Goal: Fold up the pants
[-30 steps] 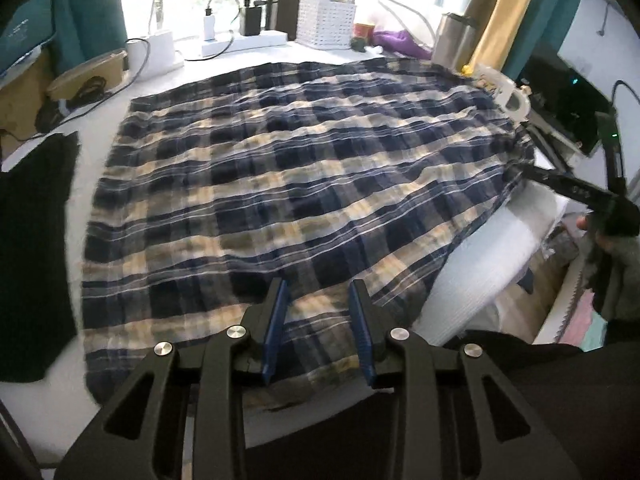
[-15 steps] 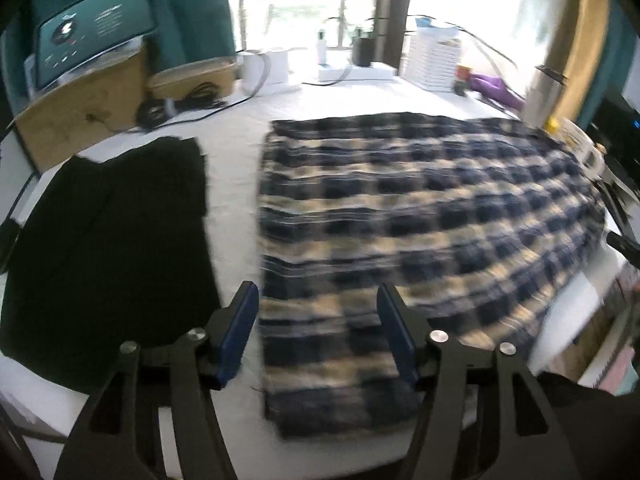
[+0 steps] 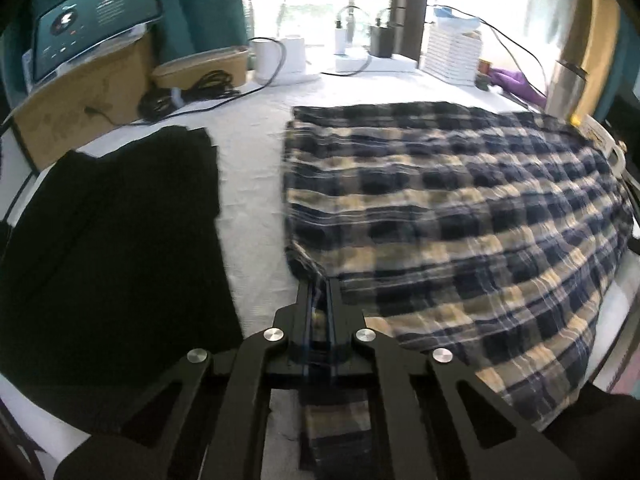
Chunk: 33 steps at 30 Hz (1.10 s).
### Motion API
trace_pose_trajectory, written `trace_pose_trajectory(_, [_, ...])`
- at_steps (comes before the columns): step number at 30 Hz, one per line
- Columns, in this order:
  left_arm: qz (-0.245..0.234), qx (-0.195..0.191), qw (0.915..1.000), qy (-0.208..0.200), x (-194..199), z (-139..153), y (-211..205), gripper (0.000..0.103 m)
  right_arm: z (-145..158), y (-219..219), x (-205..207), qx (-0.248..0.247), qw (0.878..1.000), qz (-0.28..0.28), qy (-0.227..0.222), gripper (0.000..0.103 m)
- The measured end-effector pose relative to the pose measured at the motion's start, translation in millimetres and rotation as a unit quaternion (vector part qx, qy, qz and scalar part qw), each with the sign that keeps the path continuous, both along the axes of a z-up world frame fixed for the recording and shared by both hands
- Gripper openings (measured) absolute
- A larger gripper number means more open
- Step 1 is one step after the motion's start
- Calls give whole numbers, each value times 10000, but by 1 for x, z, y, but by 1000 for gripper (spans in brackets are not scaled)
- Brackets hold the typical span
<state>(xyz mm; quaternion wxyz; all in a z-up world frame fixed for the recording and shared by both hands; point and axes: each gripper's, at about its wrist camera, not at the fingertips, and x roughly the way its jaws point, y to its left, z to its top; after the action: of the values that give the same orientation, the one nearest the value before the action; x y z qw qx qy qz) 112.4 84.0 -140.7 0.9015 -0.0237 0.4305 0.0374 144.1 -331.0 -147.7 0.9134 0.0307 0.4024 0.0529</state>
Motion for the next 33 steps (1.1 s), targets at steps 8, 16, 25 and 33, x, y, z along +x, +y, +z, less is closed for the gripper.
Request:
trace_pose_trajectory(8, [-15,-409,9992,0,4,21,12,8,-1,-6,0,-38,9999,-110,25,96])
trace_pose_trajectory(16, [-268,-288,9989,-244,58,26,20,45,-6,0,5,-24,9999,-44,109,96])
trace_pose_trajectory(25, [-461,18,9989,-22,110,3,8,2,-7,-6,14,136,9996,-173,162,96])
trace_pose_trajectory(33, [-236,104,9997,-20,100,12,21,5,-6,-15,19,365,9987,-298,196,99])
